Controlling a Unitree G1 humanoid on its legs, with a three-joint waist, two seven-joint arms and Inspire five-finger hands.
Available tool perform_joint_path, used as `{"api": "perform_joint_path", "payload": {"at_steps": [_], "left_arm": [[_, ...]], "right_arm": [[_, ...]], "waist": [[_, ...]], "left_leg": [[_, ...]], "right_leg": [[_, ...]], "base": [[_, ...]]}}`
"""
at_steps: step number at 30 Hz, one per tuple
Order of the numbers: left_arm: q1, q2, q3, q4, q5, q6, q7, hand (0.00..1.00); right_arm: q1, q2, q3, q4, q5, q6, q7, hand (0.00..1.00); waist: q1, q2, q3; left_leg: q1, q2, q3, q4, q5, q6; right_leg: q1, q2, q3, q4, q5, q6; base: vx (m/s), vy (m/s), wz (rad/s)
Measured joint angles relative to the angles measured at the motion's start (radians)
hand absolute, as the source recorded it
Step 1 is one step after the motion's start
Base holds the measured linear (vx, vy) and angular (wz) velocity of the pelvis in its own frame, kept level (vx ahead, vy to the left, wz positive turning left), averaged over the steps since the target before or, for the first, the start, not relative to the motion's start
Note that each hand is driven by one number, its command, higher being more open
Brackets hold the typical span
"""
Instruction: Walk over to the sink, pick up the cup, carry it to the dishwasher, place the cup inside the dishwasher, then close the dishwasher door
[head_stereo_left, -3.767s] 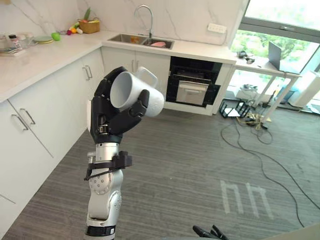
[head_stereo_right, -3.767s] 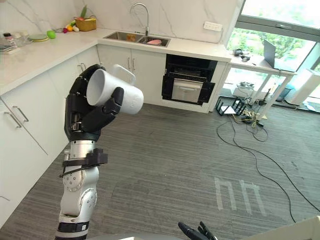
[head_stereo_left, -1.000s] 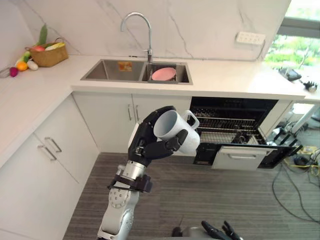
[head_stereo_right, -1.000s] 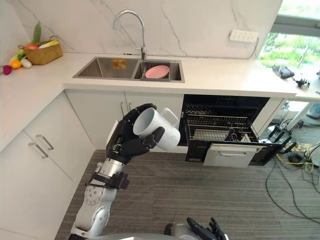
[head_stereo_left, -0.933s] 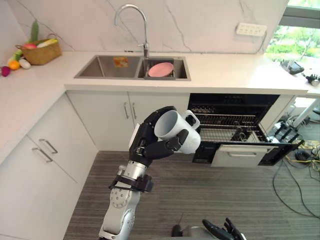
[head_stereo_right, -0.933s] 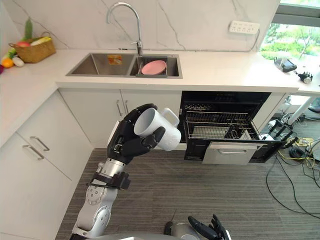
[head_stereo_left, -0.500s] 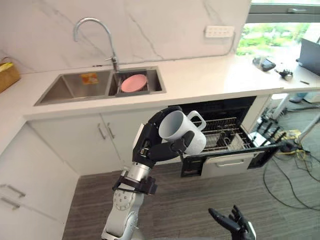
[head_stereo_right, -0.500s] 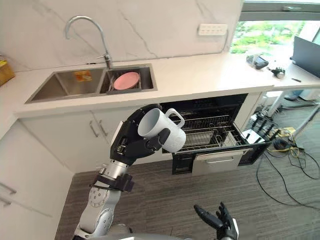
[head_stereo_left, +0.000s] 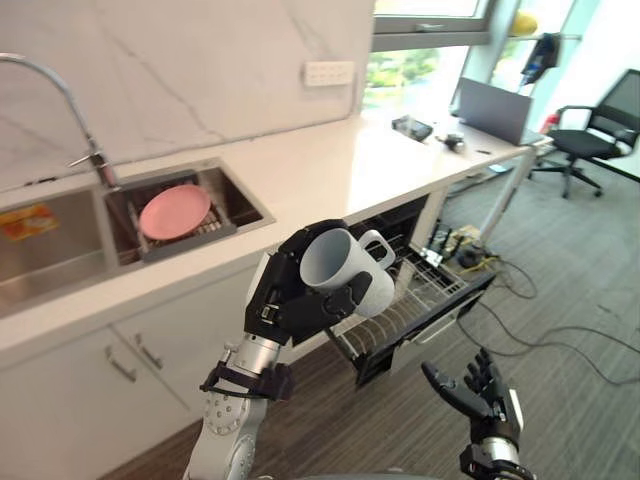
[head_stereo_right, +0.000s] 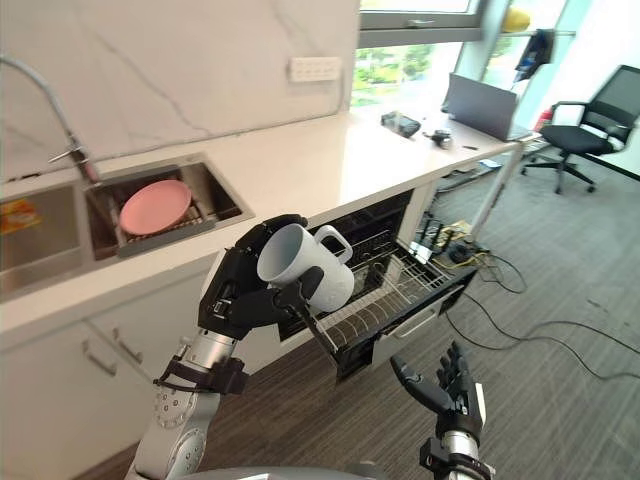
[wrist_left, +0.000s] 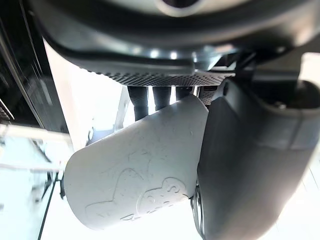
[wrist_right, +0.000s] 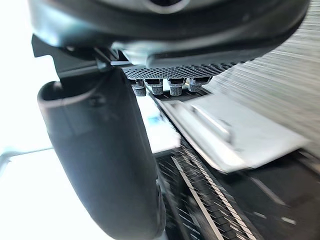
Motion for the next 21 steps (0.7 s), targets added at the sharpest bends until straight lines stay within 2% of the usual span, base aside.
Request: {"api": "perform_joint_path", "payload": {"at_steps": [1,2,3,4,6,7,8,9,14,17,18,20,21], "left_arm": [[-0.007,0.003,0.001,0.001,0.007,-0.002,0.0,0.0],[-0.01,0.006,0.001,0.001,0.009,-0.004,0.001,0.0],[-0.01,0.002,0.002,0.008,0.009,-0.007,0.005,0.0],[-0.008,0.002,0.009,0.012,0.008,-0.006,0.009,0.0],[-0.01,0.003,0.039,0.018,0.007,-0.006,0.011,0.0],[-0.023,0.002,0.044,0.041,0.006,-0.005,0.013,0.0],[-0.029,-0.003,0.038,0.049,0.007,0.0,0.014,0.0],[-0.021,-0.019,0.036,0.049,0.009,0.005,0.02,0.0],[-0.015,-0.037,0.04,0.049,0.053,0.006,0.125,0.0],[-0.006,-0.039,0.069,0.049,0.087,0.006,0.196,0.0],[0.001,-0.039,0.078,0.049,0.094,0.005,0.203,0.0],[0.04,-0.041,0.116,0.05,0.125,-0.003,0.23,0.0],[0.048,-0.043,0.119,0.051,0.131,-0.006,0.236,0.0]], "right_arm": [[-0.006,-0.002,0.001,-0.027,0.0,0.0,0.004,1.0],[-0.008,-0.002,0.005,-0.054,0.001,0.0,0.007,1.0],[-0.01,-0.006,0.012,-0.122,0.0,0.005,0.011,1.0],[-0.013,-0.009,0.021,-0.194,0.0,0.007,0.016,1.0],[-0.042,-0.008,0.039,-0.263,-0.004,0.005,0.026,1.0],[-0.061,-0.009,0.041,-0.283,-0.008,-0.001,0.024,1.0],[-0.066,-0.009,0.034,-0.292,-0.009,-0.002,0.019,1.0],[-0.087,-0.013,0.027,-0.301,-0.009,-0.001,0.009,1.0],[-0.102,-0.006,0.086,-0.368,0.001,0.004,0.037,1.0],[-0.138,-0.011,0.12,-0.375,0.016,0.028,0.124,1.0],[-0.142,-0.014,0.125,-0.375,0.032,0.033,0.141,1.0],[-0.162,-0.034,0.142,-0.378,0.079,0.039,0.196,1.0],[-0.165,-0.046,0.142,-0.383,0.086,0.039,0.206,1.0]], "waist": [[-0.009,0.005,-0.005],[-0.012,-0.002,-0.007],[-0.015,-0.008,-0.011],[-0.006,0.015,-0.011],[-0.006,0.017,-0.008],[-0.007,0.014,0.001],[-0.008,0.021,0.004],[-0.008,0.037,0.012],[-0.003,0.044,0.018],[0.007,0.056,0.026],[0.009,0.057,0.028],[0.016,0.057,0.051],[0.019,0.069,0.06]], "left_leg": [[0.012,0.008,0.015,-0.008,-0.001,-0.003],[0.015,0.01,0.023,-0.005,-0.002,-0.004],[0.017,0.019,0.025,-0.003,-0.002,-0.004],[0.015,0.05,0.009,-0.004,-0.001,-0.007],[0.009,0.076,0.004,0.034,-0.007,-0.016],[-0.001,0.087,-0.014,0.059,-0.032,-0.044],[0.013,0.09,-0.023,0.011,-0.024,-0.044],[0.06,0.091,-0.032,-0.057,-0.019,-0.057],[0.074,0.068,-0.022,-0.081,-0.014,-0.059],[0.069,0.069,-0.048,-0.07,-0.013,-0.059],[0.061,0.071,-0.058,-0.051,-0.014,-0.06],[-0.048,0.107,-0.083,0.198,-0.018,-0.066],[-0.083,0.126,-0.096,0.279,-0.018,-0.066]], "right_leg": [[0.002,-0.01,-0.065,-0.091,-0.001,-0.009],[0.008,-0.006,-0.106,-0.192,0.033,-0.028],[0.046,0.023,-0.153,-0.344,0.046,-0.048],[0.107,0.071,-0.158,-0.488,0.067,-0.069],[0.16,0.116,-0.146,-0.631,0.105,-0.072],[0.175,0.123,-0.136,-0.65,0.115,-0.077],[0.179,0.128,-0.141,-0.646,0.115,-0.077],[0.183,0.144,-0.144,-0.636,0.115,-0.077],[0.229,0.132,-0.15,-0.733,0.147,-0.044],[0.26,0.135,-0.168,-0.778,0.161,-0.04],[0.263,0.134,-0.171,-0.782,0.161,-0.04],[0.288,0.127,-0.179,-0.804,0.157,-0.046],[0.298,0.134,-0.182,-0.813,0.151,-0.057]], "base": [[0.22,0.108,-0.58],[0.2,0.021,-0.6],[0.27,-0.007,-0.86],[0.27,-0.033,-0.97],[0.19,-0.073,-0.95],[0.12,-0.068,-0.66],[0.06,-0.054,-0.43],[0.02,0.024,-0.32],[0.01,0.072,-0.05],[0.01,0.006,0.17],[0.02,-0.047,0.19],[0.02,-0.072,0.13],[0.0,-0.069,0.08]]}}
